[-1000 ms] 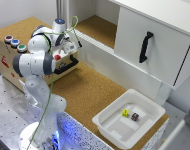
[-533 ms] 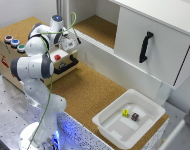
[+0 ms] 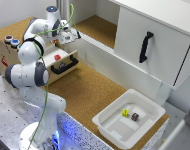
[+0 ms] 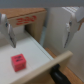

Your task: Move to the drawer, then place the pink object

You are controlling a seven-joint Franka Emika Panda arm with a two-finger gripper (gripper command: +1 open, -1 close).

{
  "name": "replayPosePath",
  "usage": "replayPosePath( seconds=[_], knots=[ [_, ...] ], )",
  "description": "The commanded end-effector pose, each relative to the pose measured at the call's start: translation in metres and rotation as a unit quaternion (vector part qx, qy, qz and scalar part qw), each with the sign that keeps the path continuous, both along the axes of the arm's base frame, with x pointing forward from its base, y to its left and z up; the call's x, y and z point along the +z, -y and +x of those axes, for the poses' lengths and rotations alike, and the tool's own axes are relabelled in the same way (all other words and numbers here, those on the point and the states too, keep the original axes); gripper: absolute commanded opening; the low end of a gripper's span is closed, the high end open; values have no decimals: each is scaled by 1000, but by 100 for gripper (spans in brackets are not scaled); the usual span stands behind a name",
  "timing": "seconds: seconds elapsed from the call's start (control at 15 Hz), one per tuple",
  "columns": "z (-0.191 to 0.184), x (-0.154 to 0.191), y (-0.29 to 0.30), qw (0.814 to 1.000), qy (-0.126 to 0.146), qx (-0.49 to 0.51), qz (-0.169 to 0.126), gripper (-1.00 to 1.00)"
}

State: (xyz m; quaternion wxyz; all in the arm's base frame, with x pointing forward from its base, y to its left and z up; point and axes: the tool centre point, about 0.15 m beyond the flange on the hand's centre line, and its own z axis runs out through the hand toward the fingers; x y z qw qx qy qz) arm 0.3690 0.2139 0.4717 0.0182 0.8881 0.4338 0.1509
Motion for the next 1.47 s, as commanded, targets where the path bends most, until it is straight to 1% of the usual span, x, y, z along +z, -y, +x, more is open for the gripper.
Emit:
replayPosePath(
  seconds=[0.0, 0.13, 0.27, 0.67, 0.87, 1.07, 1.27, 1.4],
  knots=[
    [20, -7, 93, 996, -30, -83, 30, 100],
    [22, -18, 137, 990, -38, -129, 46, 100],
    [21, -29, 177, 983, -41, -173, 55, 100],
    [1, -55, 308, 955, -46, -291, 44, 100],
    [-10, -70, 371, 939, -52, -334, 57, 100],
    [-13, -82, 435, 929, -51, -360, 66, 100],
    [-18, -99, 484, 920, -58, -381, 68, 100],
    [-24, -112, 515, 906, -60, -413, 77, 100]
  ],
)
